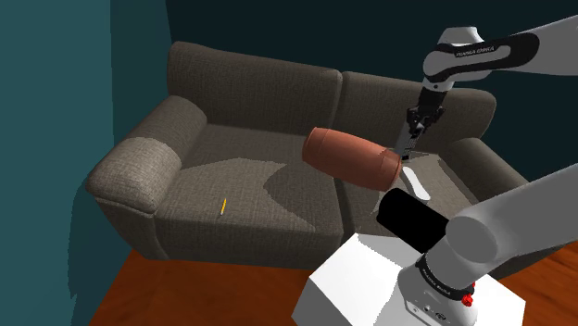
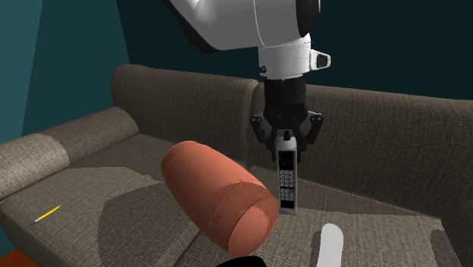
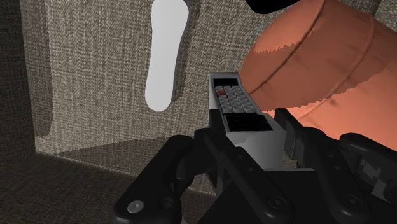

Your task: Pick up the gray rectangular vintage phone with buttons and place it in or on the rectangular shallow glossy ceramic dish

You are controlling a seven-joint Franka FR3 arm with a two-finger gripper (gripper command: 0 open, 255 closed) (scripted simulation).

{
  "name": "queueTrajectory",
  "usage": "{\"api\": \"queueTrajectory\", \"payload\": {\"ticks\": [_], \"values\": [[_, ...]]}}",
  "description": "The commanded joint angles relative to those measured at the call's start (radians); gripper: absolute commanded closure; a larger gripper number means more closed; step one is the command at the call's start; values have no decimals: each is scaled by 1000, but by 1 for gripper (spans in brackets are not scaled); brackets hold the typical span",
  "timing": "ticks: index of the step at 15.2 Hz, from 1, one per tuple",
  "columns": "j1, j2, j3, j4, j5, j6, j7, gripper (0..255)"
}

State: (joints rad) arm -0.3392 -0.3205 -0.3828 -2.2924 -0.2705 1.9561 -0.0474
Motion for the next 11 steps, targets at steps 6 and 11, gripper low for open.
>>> {"api": "queueTrajectory", "payload": {"ticks": [6, 11], "values": [[-62, -320, 43, -251, -80, -72, 38, 255], [-116, -562, 78, -394, -104, -175, 34, 255]]}}
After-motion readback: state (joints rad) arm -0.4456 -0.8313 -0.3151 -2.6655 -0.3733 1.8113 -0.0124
